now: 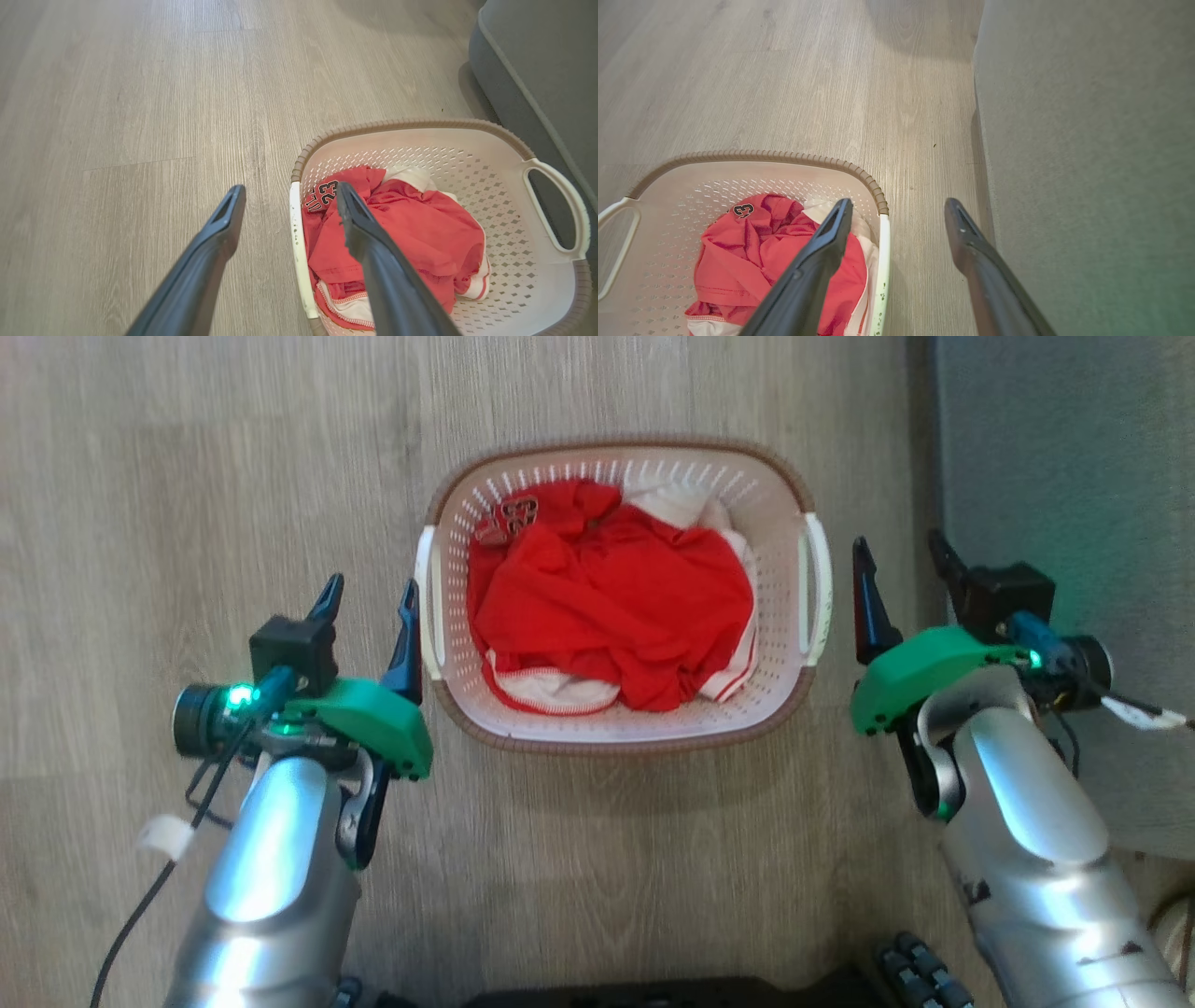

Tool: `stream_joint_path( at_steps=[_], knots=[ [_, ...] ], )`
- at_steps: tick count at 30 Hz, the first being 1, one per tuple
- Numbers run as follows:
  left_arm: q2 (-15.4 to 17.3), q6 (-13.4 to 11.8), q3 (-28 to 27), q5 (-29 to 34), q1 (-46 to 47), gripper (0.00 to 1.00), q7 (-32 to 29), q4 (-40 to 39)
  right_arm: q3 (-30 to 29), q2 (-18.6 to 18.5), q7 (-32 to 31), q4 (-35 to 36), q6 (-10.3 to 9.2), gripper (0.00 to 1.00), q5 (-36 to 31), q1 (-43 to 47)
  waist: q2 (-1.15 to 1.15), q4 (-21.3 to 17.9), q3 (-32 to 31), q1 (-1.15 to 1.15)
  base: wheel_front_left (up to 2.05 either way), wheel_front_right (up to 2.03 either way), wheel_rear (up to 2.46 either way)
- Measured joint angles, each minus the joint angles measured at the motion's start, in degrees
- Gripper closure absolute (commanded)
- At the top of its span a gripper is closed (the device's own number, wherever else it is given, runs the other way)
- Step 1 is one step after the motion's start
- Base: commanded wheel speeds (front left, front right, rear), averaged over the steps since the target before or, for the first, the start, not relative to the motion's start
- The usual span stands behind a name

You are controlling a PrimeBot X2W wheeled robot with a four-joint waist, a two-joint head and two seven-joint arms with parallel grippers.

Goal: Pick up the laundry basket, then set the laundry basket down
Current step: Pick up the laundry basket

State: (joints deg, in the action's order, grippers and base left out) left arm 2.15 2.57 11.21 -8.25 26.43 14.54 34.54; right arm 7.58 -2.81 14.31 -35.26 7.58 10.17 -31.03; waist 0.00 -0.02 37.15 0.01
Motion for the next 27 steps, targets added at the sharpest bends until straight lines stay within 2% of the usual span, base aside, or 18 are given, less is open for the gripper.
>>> stream_joint_path(
  at_steps=[14,27],
  knots=[
    [-0.3,-0.1,6.8,-2.2,9.8,0.0,0.0,7.2,-0.2,-0.6,0.0,-6.7,0.0,0.0,0.6,-8.3,0.0,1.6,10.3,0.0,0.0,0.0,0.0],
    [-0.4,-1.1,10.7,-5.1,17.1,0.0,0.1,16.7,1.6,-0.7,0.1,-8.1,0.0,0.0,1.5,-11.1,0.0,2.6,16.1,0.0,0.0,0.0,0.0]
  ],
)
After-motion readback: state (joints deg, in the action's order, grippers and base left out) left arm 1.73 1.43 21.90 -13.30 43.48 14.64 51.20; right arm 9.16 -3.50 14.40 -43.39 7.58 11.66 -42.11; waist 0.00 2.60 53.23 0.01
